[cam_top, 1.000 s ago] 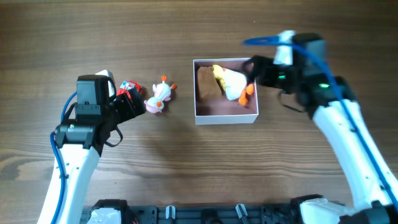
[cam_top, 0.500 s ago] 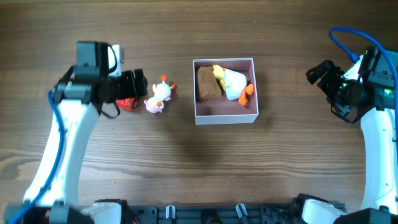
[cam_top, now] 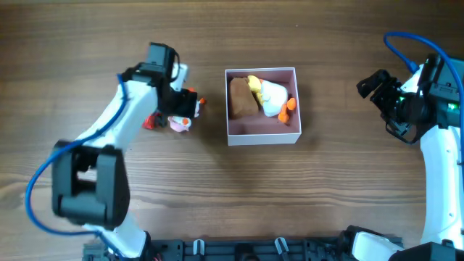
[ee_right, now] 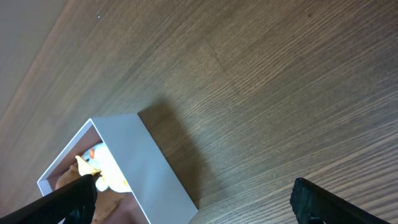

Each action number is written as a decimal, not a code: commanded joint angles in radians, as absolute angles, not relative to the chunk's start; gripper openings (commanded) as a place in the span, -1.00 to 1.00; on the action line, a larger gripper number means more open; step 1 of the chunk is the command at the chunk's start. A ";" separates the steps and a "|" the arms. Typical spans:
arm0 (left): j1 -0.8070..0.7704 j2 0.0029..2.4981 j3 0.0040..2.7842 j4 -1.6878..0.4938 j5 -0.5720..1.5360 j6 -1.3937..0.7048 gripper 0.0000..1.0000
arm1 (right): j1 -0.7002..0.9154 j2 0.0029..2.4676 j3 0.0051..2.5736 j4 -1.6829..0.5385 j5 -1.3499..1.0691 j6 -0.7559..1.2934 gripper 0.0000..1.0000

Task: Pack container
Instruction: 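Grasp the white-pink duck toy with the left gripper, then lower the duck toy into the box and open the left gripper, then grasp the red toy fire truck with the left gripper, then carry the fire truck over the box and lower it inside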

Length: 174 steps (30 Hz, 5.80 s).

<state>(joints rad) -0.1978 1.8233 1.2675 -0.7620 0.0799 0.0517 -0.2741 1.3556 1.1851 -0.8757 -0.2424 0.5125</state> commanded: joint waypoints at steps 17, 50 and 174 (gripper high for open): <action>-0.400 1.638 1.546 -0.979 0.093 -0.002 -0.83 | -0.273 1.345 1.185 -0.875 -0.226 0.524 0.99; -0.772 1.768 1.552 -0.719 -0.271 0.226 1.00 | -0.273 1.345 1.185 -0.875 -0.226 0.524 0.99; -0.718 1.977 1.504 -0.780 -0.009 0.171 0.33 | -0.273 1.345 1.185 -0.875 -0.226 0.524 0.99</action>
